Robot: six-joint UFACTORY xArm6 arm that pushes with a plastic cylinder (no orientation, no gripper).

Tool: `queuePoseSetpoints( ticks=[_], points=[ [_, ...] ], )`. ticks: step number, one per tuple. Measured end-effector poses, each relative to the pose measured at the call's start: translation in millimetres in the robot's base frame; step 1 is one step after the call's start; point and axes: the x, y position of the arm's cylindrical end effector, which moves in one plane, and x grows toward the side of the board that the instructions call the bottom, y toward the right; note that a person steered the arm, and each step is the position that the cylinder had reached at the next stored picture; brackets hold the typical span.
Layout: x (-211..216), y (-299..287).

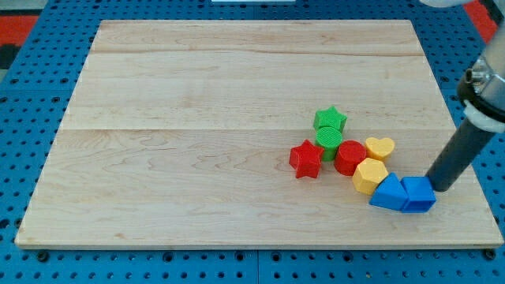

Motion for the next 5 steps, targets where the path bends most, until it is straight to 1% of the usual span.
queuePoseSetpoints(
  ticks=[1, 2, 3, 4, 5],
  points=[
    [33.7, 29.2],
    [46.6, 27.9],
    [45.1, -32.4],
    [30.3, -44.7],
    [10.8, -44.7]
  ],
)
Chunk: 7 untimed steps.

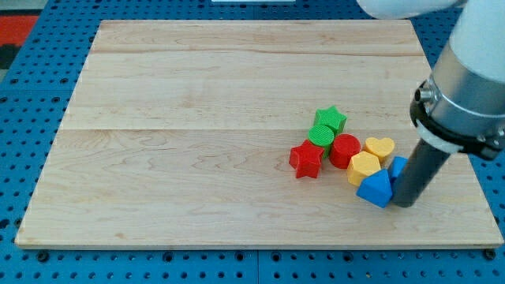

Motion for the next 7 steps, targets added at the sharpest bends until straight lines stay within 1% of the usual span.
queuePoseSetpoints(
  ticks=[1, 2, 3, 4, 5, 6, 7],
  points=[
    [-36.0, 0.0],
    [-56.7, 2.2],
    [-28.4, 2.8],
    [9.4, 26.9],
    [44.7, 19.5],
    [41.5, -38.3],
    [20.9, -32.9]
  ],
)
